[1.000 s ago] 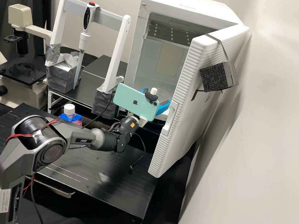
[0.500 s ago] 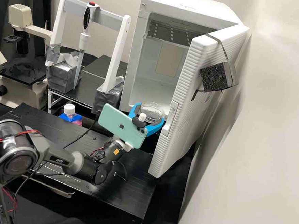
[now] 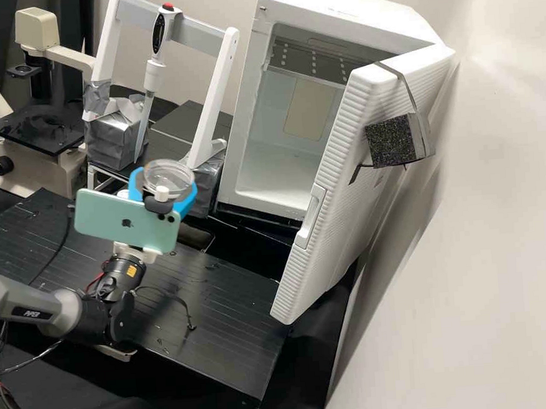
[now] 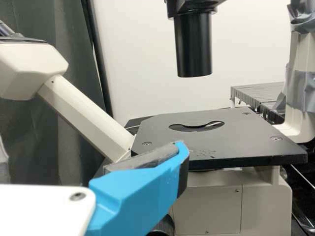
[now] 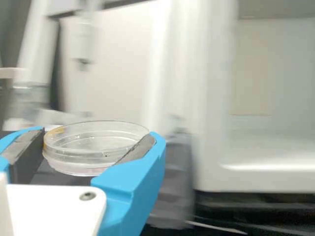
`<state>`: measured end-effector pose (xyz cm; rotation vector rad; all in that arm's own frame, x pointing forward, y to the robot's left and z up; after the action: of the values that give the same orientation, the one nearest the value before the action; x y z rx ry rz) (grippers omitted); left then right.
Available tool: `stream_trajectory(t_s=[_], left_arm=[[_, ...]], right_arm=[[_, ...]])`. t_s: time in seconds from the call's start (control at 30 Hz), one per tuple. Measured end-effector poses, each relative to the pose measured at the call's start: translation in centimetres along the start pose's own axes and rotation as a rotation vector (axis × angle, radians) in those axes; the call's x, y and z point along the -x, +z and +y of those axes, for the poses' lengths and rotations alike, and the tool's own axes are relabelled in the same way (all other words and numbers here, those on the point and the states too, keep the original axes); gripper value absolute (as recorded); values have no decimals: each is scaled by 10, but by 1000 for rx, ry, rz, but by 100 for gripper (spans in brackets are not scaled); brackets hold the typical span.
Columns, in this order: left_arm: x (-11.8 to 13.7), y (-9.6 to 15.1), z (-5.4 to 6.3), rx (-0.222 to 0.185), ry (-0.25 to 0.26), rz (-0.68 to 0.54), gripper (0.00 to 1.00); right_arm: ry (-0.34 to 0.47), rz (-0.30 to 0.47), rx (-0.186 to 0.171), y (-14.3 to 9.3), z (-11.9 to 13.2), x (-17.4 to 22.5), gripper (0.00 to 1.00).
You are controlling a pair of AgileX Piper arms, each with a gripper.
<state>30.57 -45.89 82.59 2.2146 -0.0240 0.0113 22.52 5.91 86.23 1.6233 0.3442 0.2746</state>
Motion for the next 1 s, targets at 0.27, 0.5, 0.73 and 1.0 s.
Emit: stream_trajectory(t_s=[0.27, 0.5, 0.73, 1.0], left_arm=[[0, 0, 0, 0, 0, 0, 100], [0, 0, 0, 0, 0, 0, 100], [0, 0, 0, 0, 0, 0, 100], [0, 0, 0, 0, 0, 0, 100]], right_arm=[[-172, 184, 53, -41, -37, -22, 0], [-233, 269, 128, -69, -61, -52, 0], [-330, 294, 152, -86, -88, -92, 0], [-385, 333, 104, -100, -113, -131, 0]])
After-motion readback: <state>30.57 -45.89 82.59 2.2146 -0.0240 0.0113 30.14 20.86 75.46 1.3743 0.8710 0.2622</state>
